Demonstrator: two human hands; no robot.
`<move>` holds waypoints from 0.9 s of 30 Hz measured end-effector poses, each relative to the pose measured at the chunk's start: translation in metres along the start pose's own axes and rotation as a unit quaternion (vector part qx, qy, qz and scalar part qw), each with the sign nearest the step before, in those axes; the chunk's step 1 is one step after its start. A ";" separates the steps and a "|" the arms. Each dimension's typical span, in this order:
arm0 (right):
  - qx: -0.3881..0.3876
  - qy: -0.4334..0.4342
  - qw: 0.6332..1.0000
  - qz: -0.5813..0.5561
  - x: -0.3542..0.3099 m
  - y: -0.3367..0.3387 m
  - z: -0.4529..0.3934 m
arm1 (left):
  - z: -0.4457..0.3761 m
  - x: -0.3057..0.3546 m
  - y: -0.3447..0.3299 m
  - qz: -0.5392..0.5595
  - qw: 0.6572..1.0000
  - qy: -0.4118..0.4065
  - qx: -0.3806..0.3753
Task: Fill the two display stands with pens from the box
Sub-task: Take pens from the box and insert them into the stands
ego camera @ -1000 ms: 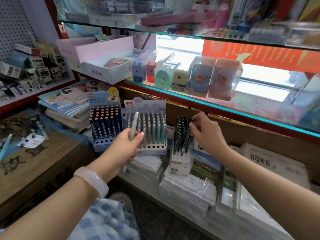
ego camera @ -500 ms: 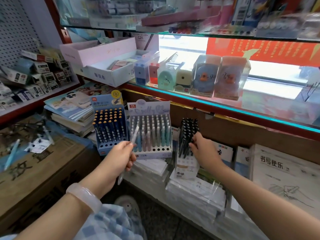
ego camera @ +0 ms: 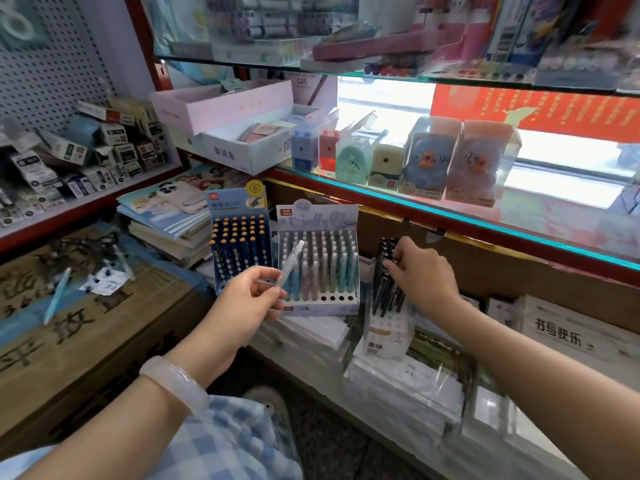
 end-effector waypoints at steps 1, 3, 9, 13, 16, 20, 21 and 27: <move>0.000 0.015 0.998 -0.060 -0.009 0.005 0.000 | 0.001 0.000 0.000 0.008 1.000 0.000 -0.003; -0.059 0.033 0.970 -0.233 -0.032 0.007 0.002 | 0.003 0.000 -0.001 0.009 1.000 0.001 -0.010; -0.168 0.073 0.858 -0.479 -0.085 0.004 0.014 | 0.006 0.002 0.000 0.006 0.999 -0.010 -0.030; -0.176 0.089 0.840 -0.506 -0.096 0.000 0.011 | 0.006 0.000 0.003 -0.002 0.999 -0.017 -0.040; -0.164 0.091 0.838 -0.512 -0.098 -0.003 0.009 | 0.004 -0.003 0.002 0.001 0.999 -0.014 -0.045; -0.108 0.079 0.879 -0.457 -0.087 0.004 -0.006 | -0.003 -0.007 0.012 -0.052 0.998 -0.025 -0.035; -0.075 0.080 0.903 -0.414 -0.082 0.006 -0.013 | -0.005 -0.006 0.018 -0.066 0.997 -0.039 -0.016; 0.003 0.108 0.978 -0.177 -0.057 -0.013 -0.030 | -0.017 -0.003 0.054 -0.209 0.969 -0.090 0.101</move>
Point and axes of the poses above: each hand's wrist, its own z-axis away from the middle knuckle, its own y-axis out of the back of the hand, x = y × z, the point moved 3 cm from there along -z, towards the middle knuckle, and after that the axes turned 2 degrees about z, right-handed, at the moved point
